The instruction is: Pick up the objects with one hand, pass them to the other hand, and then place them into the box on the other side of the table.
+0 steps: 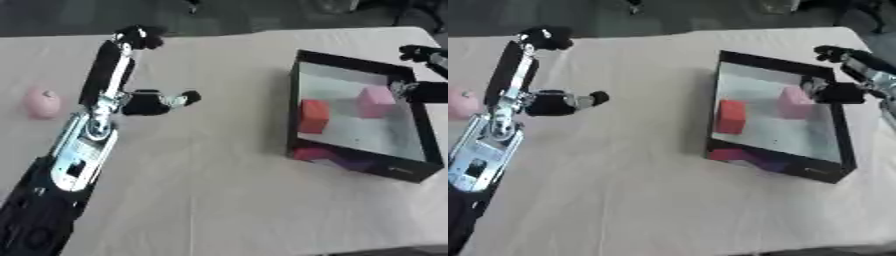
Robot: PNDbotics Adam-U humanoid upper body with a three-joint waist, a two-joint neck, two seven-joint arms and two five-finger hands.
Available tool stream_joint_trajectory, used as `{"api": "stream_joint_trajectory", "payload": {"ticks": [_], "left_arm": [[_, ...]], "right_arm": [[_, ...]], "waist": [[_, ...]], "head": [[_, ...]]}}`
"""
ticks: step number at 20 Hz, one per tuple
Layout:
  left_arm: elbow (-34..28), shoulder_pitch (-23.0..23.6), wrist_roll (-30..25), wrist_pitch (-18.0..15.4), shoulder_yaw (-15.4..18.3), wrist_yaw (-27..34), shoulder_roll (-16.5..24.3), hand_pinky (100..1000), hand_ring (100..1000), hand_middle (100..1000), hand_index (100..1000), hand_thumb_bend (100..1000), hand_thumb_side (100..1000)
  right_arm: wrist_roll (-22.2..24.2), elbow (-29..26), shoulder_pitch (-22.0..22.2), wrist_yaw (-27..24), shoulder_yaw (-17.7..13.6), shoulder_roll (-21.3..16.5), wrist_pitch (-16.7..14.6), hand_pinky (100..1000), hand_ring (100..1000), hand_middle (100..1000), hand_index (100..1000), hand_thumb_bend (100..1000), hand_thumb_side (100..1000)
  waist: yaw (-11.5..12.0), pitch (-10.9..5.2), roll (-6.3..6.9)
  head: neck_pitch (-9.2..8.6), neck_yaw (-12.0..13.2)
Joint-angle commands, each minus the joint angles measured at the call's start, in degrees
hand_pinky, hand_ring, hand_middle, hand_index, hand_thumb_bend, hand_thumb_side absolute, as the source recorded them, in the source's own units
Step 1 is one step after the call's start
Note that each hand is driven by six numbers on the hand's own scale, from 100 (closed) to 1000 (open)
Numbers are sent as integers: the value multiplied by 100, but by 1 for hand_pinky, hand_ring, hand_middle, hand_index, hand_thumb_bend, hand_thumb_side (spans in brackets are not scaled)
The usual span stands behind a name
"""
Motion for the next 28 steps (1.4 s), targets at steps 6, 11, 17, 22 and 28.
{"api": "stream_joint_trajectory", "payload": {"ticks": [6,11,17,22,28], "left_arm": [[-204,-114,43,93,90,44,208,734,652,599,797,821,304],[-335,-143,44,287,292,40,600,731,651,622,799,821,325],[-394,-196,-290,685,583,360,1190,755,685,648,803,819,338],[105,-324,-1020,1219,845,506,1883,755,679,649,807,832,375],[836,-505,-1702,1495,1021,434,2356,766,703,667,812,845,364]], "right_arm": [[-580,-436,-158,-1596,-232,-100,40,1000,1000,921,1000,100,568],[-1134,-743,-166,-1867,-331,-169,306,1000,1000,846,1000,100,353],[-1359,-981,-141,-2076,-370,-222,208,1000,1000,824,1000,100,365],[-1465,-982,-127,-2150,-357,-238,190,1000,1000,826,1000,100,379],[-1449,-986,-130,-2171,-334,-240,172,1000,1000,826,1000,100,376]], "waist": [[3,-176,37],[27,-202,75],[63,-230,118],[86,-253,136],[91,-254,130]], "head": [[-7,260],[-7,332],[-7,335],[-7,385],[-7,485]]}}
